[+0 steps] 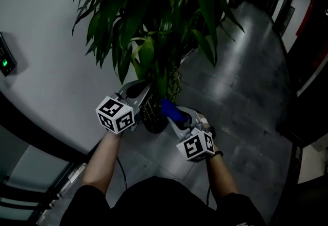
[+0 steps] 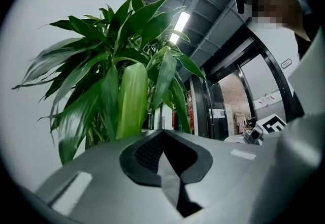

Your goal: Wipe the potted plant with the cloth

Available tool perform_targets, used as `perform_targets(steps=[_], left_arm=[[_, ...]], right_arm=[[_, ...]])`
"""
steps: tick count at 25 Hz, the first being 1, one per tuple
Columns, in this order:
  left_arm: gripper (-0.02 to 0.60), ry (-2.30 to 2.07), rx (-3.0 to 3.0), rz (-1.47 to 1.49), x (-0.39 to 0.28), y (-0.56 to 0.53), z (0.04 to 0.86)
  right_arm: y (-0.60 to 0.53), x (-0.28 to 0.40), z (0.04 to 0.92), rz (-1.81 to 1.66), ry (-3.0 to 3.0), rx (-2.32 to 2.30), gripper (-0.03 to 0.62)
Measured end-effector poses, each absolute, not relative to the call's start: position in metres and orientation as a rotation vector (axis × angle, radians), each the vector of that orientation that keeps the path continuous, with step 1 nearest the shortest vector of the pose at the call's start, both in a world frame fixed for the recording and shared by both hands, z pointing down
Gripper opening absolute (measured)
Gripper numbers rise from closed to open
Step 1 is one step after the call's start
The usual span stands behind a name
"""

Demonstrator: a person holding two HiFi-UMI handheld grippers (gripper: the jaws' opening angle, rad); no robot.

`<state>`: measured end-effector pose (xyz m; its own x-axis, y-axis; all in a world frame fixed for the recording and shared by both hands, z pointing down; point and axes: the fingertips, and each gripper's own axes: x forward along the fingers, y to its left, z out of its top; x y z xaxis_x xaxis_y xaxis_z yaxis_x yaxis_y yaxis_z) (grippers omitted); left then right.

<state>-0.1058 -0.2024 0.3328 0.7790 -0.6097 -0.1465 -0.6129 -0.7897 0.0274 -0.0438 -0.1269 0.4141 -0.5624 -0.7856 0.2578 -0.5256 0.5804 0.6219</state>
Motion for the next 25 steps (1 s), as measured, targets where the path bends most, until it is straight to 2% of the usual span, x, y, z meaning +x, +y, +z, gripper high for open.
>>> perform_targets(steps=[7,17,25], left_arm=[[0.006,1.015,-2.990,0.229,-0.117,-0.184,0.358],[0.006,1.088,-2.970,0.167,-0.090,-0.182,0.400],[0.006,1.320,-2.863,0.154,0.019,-0.204,0.421]], right_arm=[[-0.117,-0.025,0.434,-0.587,-2.213,1.129,0.109],[-0.124,0.017,0.427,-0.572,-2.232,1.209,0.109],[-0.155,0.140,0.408,-0.658,-2.358,1.154,0.109]])
